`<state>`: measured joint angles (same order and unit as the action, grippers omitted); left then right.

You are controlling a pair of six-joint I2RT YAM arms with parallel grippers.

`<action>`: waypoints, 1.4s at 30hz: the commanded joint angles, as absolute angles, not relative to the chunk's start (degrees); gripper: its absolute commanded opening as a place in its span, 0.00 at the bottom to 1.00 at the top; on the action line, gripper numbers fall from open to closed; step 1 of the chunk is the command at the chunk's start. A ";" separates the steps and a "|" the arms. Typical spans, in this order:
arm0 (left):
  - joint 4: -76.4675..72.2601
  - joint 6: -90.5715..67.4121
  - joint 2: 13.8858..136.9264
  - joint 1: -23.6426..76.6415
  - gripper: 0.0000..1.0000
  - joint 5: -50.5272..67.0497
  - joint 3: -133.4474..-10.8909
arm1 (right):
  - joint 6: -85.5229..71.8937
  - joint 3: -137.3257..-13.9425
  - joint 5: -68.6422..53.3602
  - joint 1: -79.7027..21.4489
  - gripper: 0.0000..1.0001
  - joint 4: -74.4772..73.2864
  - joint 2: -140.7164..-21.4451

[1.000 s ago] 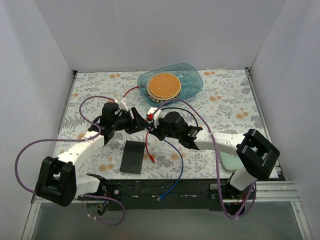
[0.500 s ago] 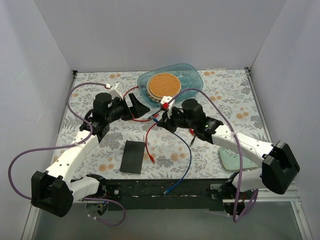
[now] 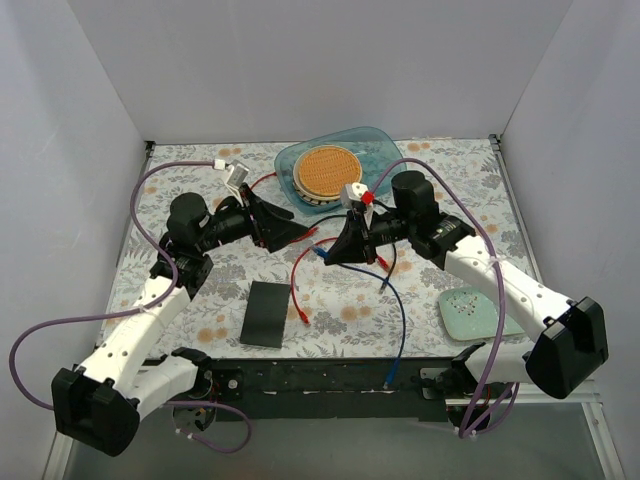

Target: Insert the plug into the switch port

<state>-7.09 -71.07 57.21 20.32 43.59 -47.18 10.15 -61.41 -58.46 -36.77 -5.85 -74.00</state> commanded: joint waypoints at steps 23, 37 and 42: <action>-6.68 -64.60 60.73 30.41 0.57 48.96 -51.77 | 2.37 -63.19 -61.79 -34.10 0.01 -2.64 -74.88; -5.19 -70.13 61.96 31.55 0.00 32.97 -51.68 | 1.49 -64.69 -45.73 -34.01 0.63 -6.23 -73.22; -0.36 -77.67 62.67 31.55 0.00 23.93 -54.22 | 4.13 -64.26 -25.55 -38.39 0.70 -7.22 -68.56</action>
